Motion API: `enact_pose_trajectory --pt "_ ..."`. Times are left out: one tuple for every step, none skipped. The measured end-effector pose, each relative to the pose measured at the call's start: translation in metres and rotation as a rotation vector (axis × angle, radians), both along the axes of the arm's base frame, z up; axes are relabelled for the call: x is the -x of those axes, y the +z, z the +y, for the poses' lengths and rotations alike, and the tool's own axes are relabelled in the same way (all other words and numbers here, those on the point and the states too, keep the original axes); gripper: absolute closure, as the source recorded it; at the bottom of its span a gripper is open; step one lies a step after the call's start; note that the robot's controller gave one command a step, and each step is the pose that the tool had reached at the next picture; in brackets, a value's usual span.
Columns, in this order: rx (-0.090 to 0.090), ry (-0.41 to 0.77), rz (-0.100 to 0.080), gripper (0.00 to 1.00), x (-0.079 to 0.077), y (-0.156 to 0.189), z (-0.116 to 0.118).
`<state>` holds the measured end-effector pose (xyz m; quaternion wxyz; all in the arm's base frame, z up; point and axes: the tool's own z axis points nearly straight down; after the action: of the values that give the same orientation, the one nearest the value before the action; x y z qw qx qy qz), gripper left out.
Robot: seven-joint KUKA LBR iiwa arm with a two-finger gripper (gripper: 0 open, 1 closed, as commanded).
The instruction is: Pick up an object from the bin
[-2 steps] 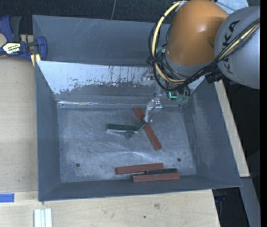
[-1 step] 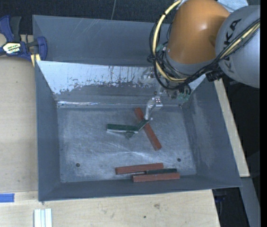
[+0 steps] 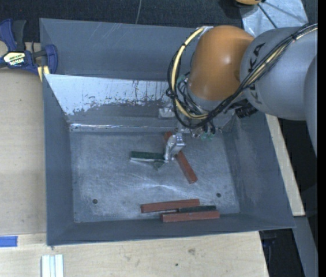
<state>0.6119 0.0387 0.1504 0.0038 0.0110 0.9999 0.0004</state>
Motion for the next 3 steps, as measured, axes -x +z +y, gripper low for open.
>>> enact_pose_trajectory --pt "0.001 -0.006 0.010 0.00 0.004 -0.053 0.002" --pt "0.000 -0.008 0.004 0.00 0.011 -0.035 0.015" --pt "0.000 -0.032 0.004 0.00 0.010 -0.072 0.018"
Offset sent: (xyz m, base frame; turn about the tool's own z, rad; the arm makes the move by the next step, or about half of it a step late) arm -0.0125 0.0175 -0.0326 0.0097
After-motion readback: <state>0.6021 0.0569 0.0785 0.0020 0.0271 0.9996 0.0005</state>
